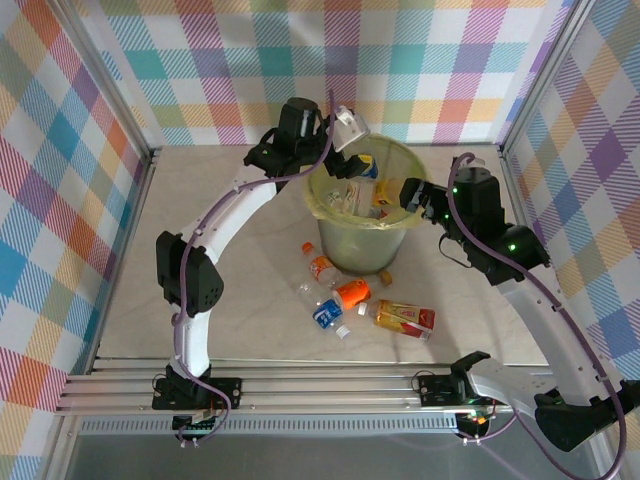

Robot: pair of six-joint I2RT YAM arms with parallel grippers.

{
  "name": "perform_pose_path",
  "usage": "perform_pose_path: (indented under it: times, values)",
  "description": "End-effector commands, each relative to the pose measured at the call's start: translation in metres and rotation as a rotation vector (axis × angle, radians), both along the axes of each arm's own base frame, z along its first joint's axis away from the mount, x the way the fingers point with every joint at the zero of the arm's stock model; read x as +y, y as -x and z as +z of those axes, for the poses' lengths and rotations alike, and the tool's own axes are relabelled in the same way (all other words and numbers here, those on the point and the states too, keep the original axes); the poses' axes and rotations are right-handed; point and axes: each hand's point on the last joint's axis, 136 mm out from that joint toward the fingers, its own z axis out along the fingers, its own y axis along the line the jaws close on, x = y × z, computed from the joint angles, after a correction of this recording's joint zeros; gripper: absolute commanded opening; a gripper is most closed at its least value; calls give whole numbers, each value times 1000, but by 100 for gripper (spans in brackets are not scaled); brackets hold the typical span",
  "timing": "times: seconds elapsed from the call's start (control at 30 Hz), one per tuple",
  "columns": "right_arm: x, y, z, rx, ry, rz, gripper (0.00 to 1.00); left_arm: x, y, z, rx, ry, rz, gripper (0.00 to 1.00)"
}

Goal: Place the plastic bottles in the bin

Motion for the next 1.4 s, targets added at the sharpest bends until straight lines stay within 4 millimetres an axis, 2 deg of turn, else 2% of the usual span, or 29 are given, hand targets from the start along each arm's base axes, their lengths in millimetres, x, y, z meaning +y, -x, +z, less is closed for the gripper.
perform_pose_path:
  times: [0.0,0.13,0.3,0.43,0.57,0.73,0.8,0.93,1.07,1.2,1.3,1.37]
  values:
    - [-3,7,2,3,-3,-12,100,-2,6,24,-38,33,-10,81]
    - [-5,11,-6,38,3,-16,100,7,9,49,-88,93,42,83]
    - [-8,22,-19,99,15,-10,100,23,27,80,-124,175,88,86]
    - [-3,38,-37,178,25,53,100,45,44,99,-123,234,168,87]
    - [0,57,-65,271,20,107,100,74,56,106,-74,306,291,90]
    - [2,74,-91,345,0,135,100,115,69,91,42,390,488,94]
    - [4,78,-100,369,-5,146,100,136,72,78,116,431,601,95]
    - [5,82,-118,420,-3,145,100,169,85,27,301,498,799,98]
    - [3,80,-127,428,3,127,100,196,107,-49,546,488,1004,99]
    - [-2,77,-131,422,27,105,100,206,137,-119,777,460,1126,99]
    - [-7,78,-133,426,47,88,100,210,161,-159,891,415,1176,99]
    - [-10,79,-137,430,63,80,100,210,175,-178,949,393,1195,98]
